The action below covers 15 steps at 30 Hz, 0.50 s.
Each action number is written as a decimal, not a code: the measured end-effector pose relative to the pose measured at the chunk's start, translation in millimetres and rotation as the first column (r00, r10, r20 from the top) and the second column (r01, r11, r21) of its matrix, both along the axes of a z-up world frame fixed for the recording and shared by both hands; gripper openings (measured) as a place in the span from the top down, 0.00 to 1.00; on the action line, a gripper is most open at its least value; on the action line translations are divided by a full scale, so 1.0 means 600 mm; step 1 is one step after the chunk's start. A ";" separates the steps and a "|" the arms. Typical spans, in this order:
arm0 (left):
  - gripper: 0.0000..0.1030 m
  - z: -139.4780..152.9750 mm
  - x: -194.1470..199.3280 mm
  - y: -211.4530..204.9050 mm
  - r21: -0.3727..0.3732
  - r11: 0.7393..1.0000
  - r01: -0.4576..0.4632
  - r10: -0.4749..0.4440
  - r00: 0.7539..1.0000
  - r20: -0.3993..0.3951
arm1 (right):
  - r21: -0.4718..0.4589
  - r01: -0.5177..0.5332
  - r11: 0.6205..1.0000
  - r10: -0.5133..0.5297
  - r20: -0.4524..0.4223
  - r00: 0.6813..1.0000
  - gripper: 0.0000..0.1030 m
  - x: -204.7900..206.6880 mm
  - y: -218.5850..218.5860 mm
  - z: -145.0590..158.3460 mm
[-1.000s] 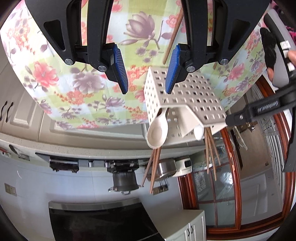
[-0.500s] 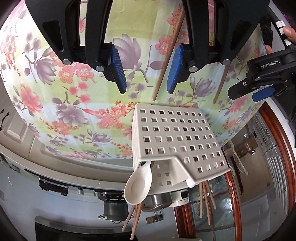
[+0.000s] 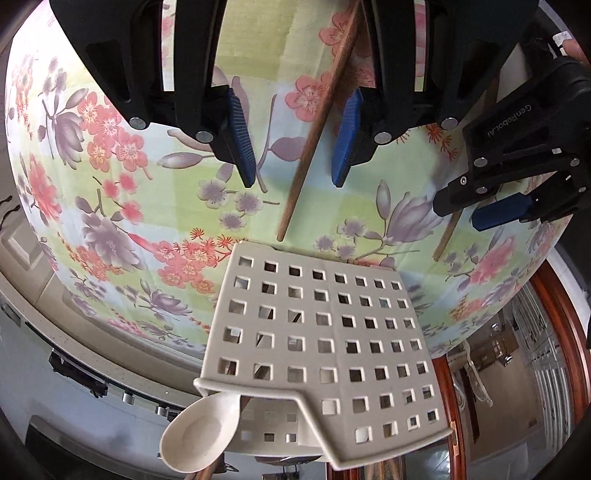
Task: Organize utensils
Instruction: 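Move both open tools down to the two remaining wooden chopsticks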
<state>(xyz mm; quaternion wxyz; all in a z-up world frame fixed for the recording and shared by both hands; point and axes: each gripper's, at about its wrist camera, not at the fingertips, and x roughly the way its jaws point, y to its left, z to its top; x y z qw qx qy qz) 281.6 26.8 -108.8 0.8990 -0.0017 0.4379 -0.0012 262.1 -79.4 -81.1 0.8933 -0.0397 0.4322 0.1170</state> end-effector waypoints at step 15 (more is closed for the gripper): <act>0.94 0.000 -0.006 0.006 -0.031 1.000 -0.001 0.002 0.999 0.037 | 0.040 0.015 0.999 -0.015 0.010 1.000 0.94 -0.009 0.001 0.004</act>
